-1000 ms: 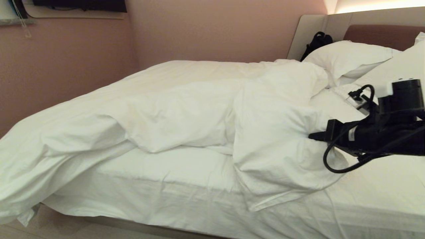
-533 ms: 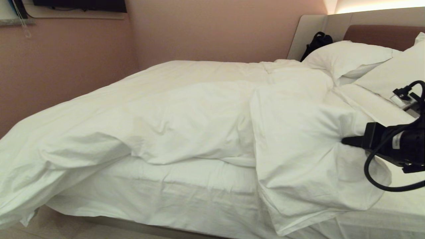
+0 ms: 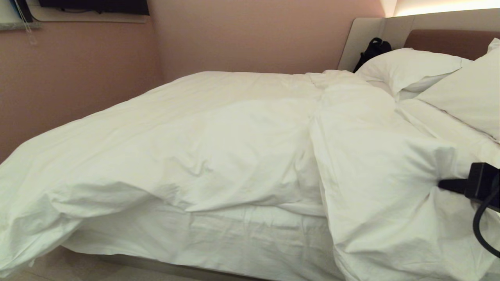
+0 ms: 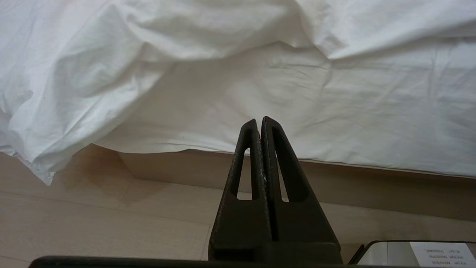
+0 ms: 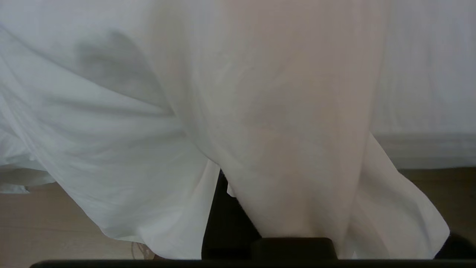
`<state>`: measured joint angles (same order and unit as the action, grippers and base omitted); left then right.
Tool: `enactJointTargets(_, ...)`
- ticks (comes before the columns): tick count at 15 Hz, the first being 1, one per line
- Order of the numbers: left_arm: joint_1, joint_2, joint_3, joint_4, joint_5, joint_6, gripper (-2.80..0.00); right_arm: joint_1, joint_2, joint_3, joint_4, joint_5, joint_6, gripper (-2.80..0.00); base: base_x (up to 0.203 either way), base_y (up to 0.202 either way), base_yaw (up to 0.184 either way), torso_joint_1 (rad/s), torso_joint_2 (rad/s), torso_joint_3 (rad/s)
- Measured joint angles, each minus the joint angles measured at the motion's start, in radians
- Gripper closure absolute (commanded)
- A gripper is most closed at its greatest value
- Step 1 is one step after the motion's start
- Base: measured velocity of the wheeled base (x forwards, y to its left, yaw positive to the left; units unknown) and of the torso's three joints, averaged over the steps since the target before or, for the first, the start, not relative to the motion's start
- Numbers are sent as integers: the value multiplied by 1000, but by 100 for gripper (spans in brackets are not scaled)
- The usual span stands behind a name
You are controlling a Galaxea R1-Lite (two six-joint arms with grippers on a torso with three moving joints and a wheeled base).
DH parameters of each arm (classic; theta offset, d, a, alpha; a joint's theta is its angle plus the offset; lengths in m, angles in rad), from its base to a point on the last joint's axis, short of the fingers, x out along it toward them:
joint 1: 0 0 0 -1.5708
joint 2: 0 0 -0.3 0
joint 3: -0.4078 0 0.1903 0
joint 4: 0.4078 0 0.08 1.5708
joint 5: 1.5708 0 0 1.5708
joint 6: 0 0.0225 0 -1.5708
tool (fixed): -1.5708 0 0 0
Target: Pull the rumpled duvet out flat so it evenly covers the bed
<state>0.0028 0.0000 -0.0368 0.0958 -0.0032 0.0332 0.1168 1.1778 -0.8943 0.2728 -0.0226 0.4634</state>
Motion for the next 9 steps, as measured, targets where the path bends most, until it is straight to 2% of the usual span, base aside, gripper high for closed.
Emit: enactJointTargets(9, 0, 0, 0, 0, 0, 0, 0, -20, -176, 80, 137, -13, -5, 0, 0, 0, 0, 0, 0, 0)
